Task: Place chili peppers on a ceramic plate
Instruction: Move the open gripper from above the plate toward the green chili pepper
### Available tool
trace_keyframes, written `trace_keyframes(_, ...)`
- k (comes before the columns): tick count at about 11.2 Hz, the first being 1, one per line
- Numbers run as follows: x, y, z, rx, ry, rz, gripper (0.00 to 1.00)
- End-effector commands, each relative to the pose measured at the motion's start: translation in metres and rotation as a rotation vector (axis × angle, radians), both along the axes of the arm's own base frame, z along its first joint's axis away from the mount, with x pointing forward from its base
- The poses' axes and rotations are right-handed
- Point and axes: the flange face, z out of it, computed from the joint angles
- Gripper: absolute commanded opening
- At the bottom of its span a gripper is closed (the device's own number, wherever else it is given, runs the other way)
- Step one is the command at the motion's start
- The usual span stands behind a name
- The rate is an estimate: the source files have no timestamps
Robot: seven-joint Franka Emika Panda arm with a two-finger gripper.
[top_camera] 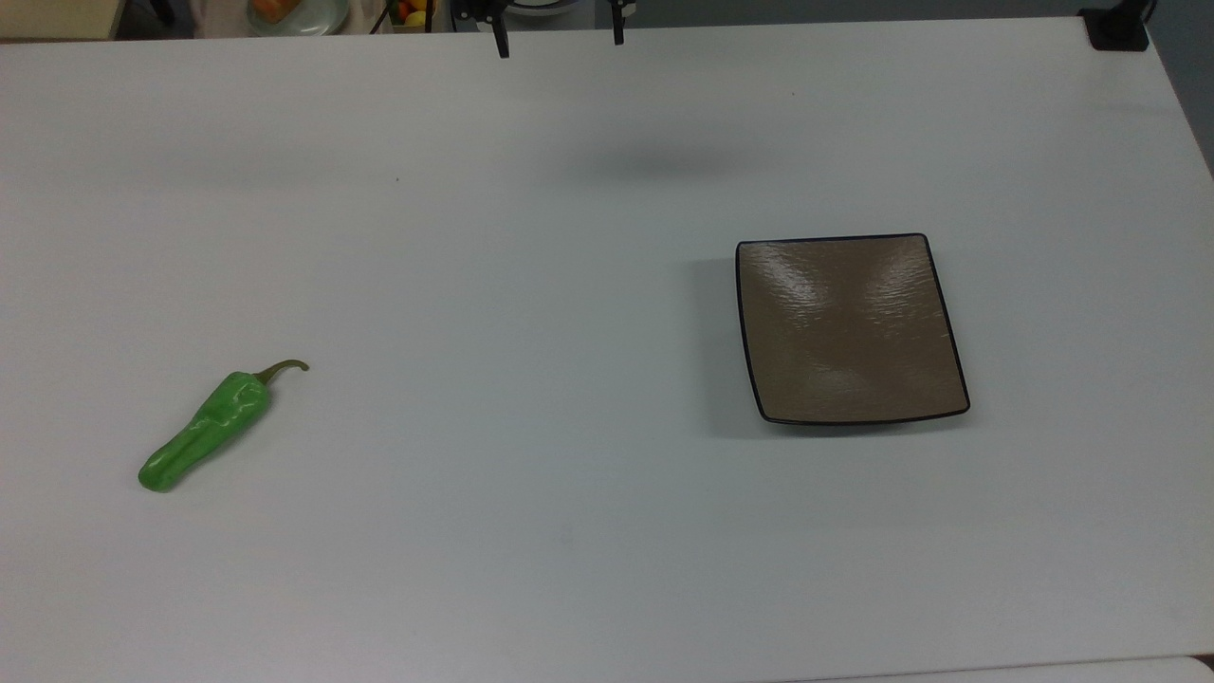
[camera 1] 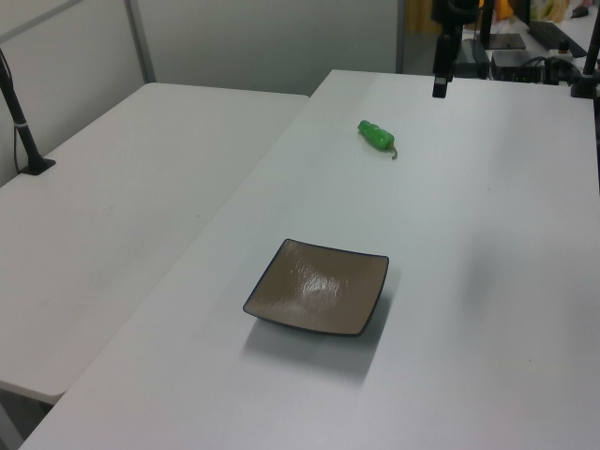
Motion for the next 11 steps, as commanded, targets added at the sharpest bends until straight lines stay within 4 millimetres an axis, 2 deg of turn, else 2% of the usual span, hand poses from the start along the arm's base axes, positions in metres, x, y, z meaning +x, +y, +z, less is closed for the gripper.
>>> trace_keyframes(1, 0.000, 0.004, 0.000, 0.013, -0.009, 0.021, 1.00)
trace_keyframes(2, 0.001, 0.008, 0.000, 0.005, -0.011, 0.026, 1.00)
trace_keyframes(4, 0.003, -0.012, 0.003, 0.005, -0.014, -0.007, 1.00)
trace_keyframes(5, 0.005, -0.015, 0.000, 0.004, -0.011, -0.012, 1.00)
trace_keyframes(7, 0.011, -0.036, -0.007, 0.001, 0.000, -0.047, 1.00)
trace_keyframes(9, 0.025, -0.061, -0.008, -0.006, -0.004, -0.097, 1.00)
trace_keyframes(11, 0.049, -0.073, -0.017, -0.019, 0.000, -0.134, 1.00)
